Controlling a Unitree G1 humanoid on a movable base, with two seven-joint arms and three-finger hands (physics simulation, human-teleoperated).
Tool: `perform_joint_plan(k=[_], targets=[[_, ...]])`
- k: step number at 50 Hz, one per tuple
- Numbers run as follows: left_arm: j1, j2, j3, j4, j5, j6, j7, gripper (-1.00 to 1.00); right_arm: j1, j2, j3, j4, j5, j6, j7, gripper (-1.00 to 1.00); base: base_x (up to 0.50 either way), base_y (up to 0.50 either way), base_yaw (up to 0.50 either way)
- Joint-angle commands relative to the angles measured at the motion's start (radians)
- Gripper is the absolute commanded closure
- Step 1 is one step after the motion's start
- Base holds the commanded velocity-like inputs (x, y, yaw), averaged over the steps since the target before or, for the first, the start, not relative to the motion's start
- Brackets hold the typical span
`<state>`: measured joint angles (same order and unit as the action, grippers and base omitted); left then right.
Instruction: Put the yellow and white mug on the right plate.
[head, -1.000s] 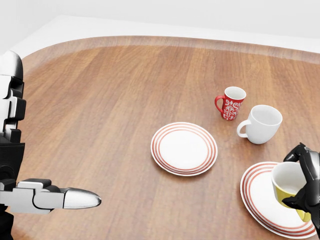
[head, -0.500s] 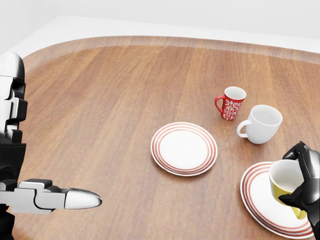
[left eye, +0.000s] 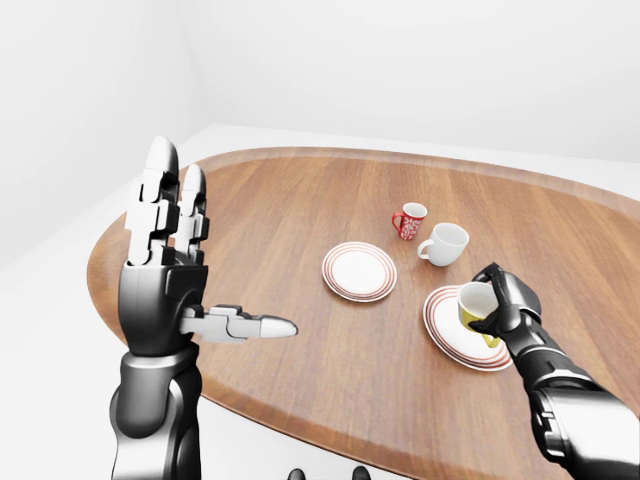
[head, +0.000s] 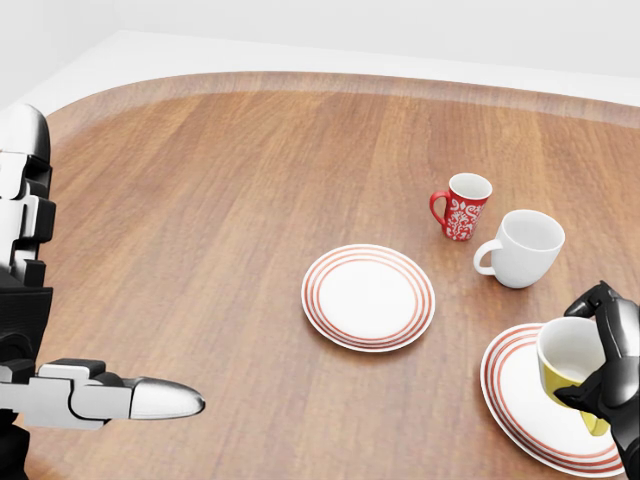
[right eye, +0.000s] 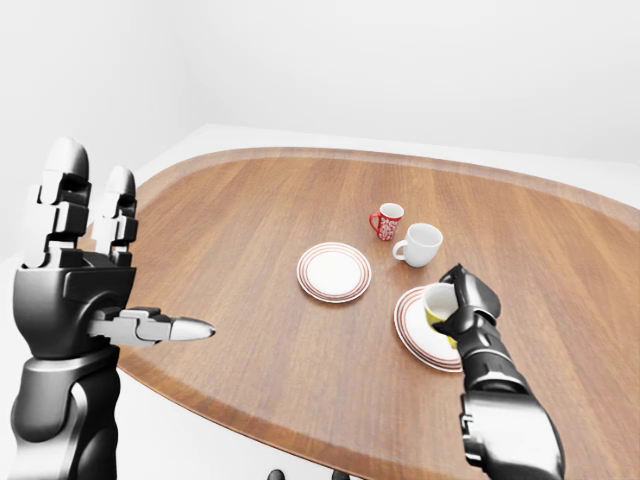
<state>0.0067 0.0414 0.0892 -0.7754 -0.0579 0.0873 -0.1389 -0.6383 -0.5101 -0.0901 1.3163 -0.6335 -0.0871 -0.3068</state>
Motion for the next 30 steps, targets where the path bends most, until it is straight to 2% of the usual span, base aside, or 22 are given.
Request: perform_joint_plan(k=[1, 11, 30], targets=[[0.003, -0.001, -0.003, -0.004, 0.003, 0.000, -0.001, -1.00, -0.004, 0.003, -0.005, 0.004, 0.024, 0.000, -0.010, 1.00, 0.00, 0.00, 0.00], [0.001, -0.001, 0.000, 0.002, 0.002, 0.000, -0.001, -1.00, -0.002, 0.017, -0.019, 0.004, 0.073, 0.000, 0.036, 1.00, 0.00, 0.00, 0.00], [-0.002, 0.000, 0.001, -0.003, 0.002, 0.000, 0.001, -1.00, -0.002, 0.016, -0.015, 0.003, 0.081, 0.000, 0.032, 1.00, 0.00, 0.00, 0.00]])
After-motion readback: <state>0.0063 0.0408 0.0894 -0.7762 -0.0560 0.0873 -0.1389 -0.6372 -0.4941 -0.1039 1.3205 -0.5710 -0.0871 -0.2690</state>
